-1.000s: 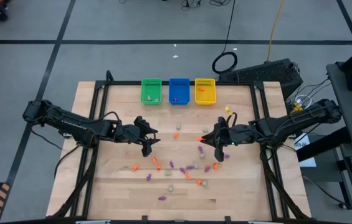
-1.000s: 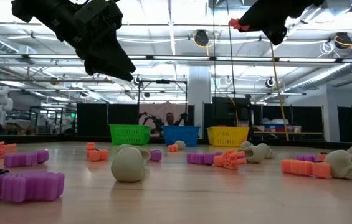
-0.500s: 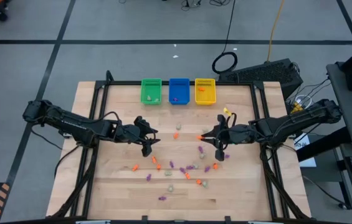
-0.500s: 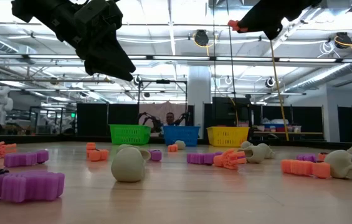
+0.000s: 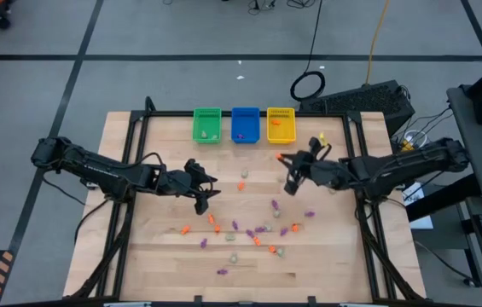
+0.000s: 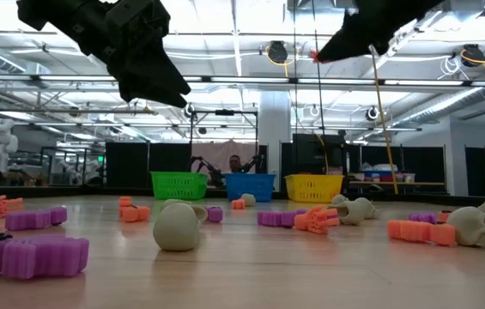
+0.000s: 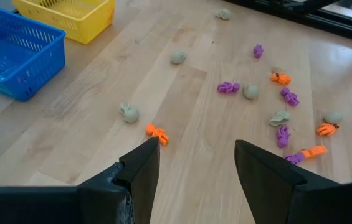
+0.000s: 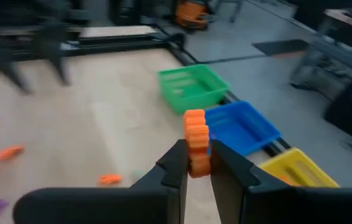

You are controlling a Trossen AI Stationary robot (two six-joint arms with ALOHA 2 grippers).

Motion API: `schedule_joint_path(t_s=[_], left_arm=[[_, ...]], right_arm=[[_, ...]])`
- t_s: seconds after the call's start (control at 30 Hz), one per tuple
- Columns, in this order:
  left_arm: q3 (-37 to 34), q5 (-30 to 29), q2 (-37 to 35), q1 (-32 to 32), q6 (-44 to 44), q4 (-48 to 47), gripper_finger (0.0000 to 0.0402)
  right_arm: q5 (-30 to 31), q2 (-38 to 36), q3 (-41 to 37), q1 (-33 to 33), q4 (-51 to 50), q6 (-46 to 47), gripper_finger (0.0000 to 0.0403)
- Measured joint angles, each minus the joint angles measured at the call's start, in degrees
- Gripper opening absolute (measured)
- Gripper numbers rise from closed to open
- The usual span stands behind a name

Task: Sort Halloween decoration
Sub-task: Put the orange skeleton toy into the yellow bin

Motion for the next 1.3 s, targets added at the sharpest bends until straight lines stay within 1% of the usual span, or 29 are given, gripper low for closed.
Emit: schedule_joint_path(t_s=[0.17, 0.37, 0.47, 0.6, 0.73, 0.97, 1.3], left_arm=[[0.0, 0.0, 0.0, 0.0, 0.0, -0.07, 0.0205], [0.0, 0.02, 0.0, 0.0, 0.0, -0.19, 0.0205], [0.0, 0.01, 0.0, 0.0, 0.02, -0.34, 0.0205], [0.0, 0.02, 0.01, 0.0, 0.02, -0.36, 0.0205], [0.0, 0.02, 0.02, 0.0, 0.01, -0.38, 0.0205], [0.0, 0.02, 0.0, -0.02, 0.04, -0.39, 0.0205], [0.0, 0.04, 0.0, -0.02, 0.04, -0.39, 0.0205]], right_arm=[[-0.06, 2.44, 0.01, -8.33, -0.11, 0.09, 0.0043], [-0.59, 6.52, 0.01, -19.28, 0.23, 3.22, 0.0043], [-4.77, 8.73, 0.01, -24.37, 2.3, 3.28, 0.0043], [-12.73, 12.01, 0.01, -30.42, 7.1, 3.11, 0.0043], [-17.48, 15.7, 0.01, -35.26, 9.86, 3.12, 0.0043], [-24.43, 22.32, 0.01, -41.21, 10.25, 4.6, 0.0043], [-24.74, 26.67, 0.01, -43.9, 9.49, 9.05, 0.0043]])
